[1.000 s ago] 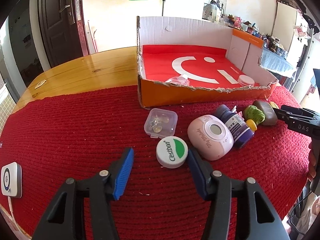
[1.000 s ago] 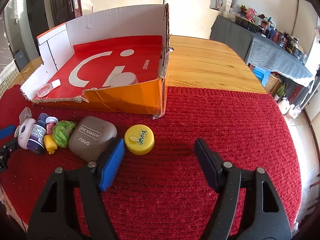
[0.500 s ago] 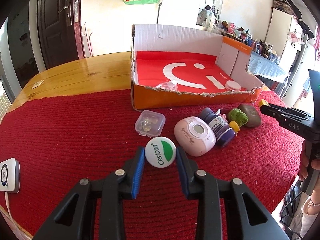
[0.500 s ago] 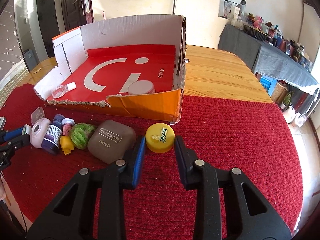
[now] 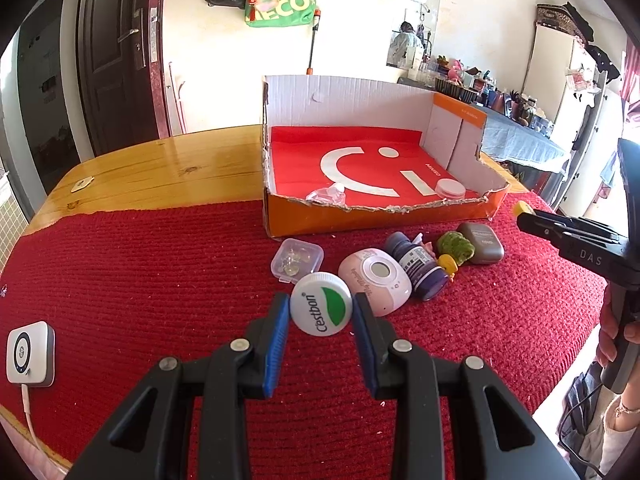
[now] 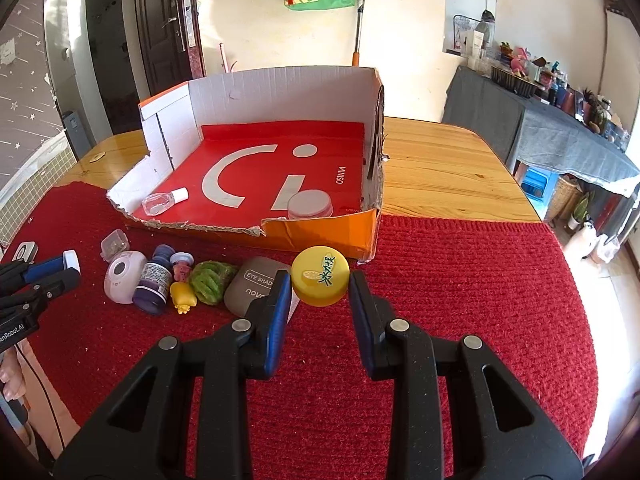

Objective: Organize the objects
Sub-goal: 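Grasp the white Cestbon cap with the left gripper while the right grasps the yellow jar, then carry the Cestbon cap and yellow jar into the box with both grippers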

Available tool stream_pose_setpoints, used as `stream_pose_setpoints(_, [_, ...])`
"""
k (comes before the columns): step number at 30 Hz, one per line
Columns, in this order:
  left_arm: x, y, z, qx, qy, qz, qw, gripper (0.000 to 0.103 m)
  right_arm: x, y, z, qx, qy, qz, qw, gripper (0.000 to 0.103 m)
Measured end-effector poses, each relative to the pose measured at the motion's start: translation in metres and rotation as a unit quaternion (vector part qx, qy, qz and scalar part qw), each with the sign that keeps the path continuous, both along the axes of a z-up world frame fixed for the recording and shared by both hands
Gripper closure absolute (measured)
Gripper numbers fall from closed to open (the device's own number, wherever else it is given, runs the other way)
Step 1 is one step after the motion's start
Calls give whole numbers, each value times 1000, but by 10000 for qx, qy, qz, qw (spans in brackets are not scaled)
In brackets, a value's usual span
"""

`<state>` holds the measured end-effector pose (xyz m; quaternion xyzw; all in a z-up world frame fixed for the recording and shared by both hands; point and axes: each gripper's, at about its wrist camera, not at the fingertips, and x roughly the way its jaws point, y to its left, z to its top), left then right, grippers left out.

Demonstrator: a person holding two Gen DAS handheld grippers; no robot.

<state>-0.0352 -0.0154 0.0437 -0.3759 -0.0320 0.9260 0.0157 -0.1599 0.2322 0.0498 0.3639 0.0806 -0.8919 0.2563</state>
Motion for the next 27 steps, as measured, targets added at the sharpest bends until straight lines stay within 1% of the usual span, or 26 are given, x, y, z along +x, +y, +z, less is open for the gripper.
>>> stream_pose_setpoints(8, [2, 1, 3, -8, 50, 38, 10000, 70, 5, -1, 2, -34, 10, 34, 10000, 75])
stream_pose_setpoints(10, [-1, 3, 7, -6, 75, -14, 10000, 70, 6, -2, 4, -23, 55, 52, 10000, 75])
stream_pose_setpoints(15, [-17, 11, 23, 19, 111, -301, 9995, 70, 6, -10, 14, -22, 159, 167, 9997, 75])
stream_pose_setpoints(19, [-38, 21, 32, -58, 54, -601, 9982, 70, 4, -19, 23, -48, 217, 366, 9991, 75])
stream_pose_setpoints(23, [-59, 29, 37, -136, -104, -806, 9966, 70, -7, -29, 24, -123, 29, 629, 9979, 75])
stream_pose_setpoints(27, [-82, 39, 35, -244, -343, -1092, 9931, 70, -18, -40, 25, -58, -34, 834, 9965, 75])
